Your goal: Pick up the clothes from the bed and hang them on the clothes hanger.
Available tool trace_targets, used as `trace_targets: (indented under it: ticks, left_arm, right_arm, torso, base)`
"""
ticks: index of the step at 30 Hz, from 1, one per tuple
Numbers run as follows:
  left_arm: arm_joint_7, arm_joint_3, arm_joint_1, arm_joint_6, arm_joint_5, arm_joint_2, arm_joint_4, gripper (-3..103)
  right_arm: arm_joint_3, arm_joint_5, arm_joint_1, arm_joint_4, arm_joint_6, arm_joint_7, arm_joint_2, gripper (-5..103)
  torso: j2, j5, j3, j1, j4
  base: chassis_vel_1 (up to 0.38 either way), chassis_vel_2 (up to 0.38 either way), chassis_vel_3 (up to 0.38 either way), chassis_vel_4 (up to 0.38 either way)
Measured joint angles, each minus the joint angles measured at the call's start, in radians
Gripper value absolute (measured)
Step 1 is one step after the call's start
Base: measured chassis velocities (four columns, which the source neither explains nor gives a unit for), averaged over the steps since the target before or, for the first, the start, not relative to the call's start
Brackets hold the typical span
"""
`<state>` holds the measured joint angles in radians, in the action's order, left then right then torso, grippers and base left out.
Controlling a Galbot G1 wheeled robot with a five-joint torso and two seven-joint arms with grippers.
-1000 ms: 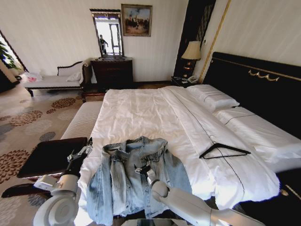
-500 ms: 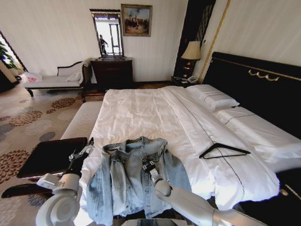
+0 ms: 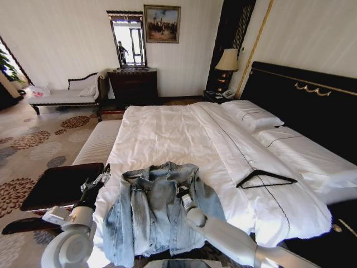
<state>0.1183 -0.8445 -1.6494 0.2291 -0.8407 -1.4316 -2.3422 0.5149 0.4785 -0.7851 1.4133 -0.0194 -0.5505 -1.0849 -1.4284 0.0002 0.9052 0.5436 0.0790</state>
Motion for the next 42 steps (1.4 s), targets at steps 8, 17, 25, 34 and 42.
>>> trace_targets:
  ticks: [8,17,25,34,42]
  left_arm:
    - [-0.003,0.012,0.003,-0.002,0.013,-0.005,0.018,100]
    - [-0.006,0.003,0.002,-0.006,0.009,0.007,0.038,100]
    - [-0.008,0.008,0.009,-0.007,0.01,0.007,0.056,100]
    - [-0.019,0.018,0.019,-0.011,0.023,0.002,0.094,100]
    - [-0.021,0.023,0.024,-0.012,0.027,0.006,0.107,100]
  right_arm:
    - [-0.057,0.04,0.018,0.099,-0.04,0.034,0.075,1]
    - [-0.148,0.069,-0.036,0.27,-0.046,0.014,0.117,1]
    - [-0.179,0.044,-0.055,0.3,-0.126,0.082,0.132,1]
    - [-0.227,0.023,-0.104,0.254,-0.134,0.086,0.142,1]
    - [-0.223,-0.043,-0.1,0.057,-0.144,0.085,0.104,1]
  torso:
    - [0.0,-0.0001,0.0,0.0,0.0]
    - [0.0,-0.0001,0.0,0.0,0.0]
    - [0.0,-0.0001,0.0,0.0,-0.0002]
    - [0.0,-0.0002,0.0,0.0,-0.0002]
    - [0.0,0.0,0.0,0.0,0.0001]
  base:
    - [0.0,0.0,0.0,0.0]
    - [0.0,0.0,0.0,0.0]
    - [0.0,0.0,0.0,0.0]
    - [0.0,0.0,0.0,0.0]
    - [0.0,0.0,0.0,0.0]
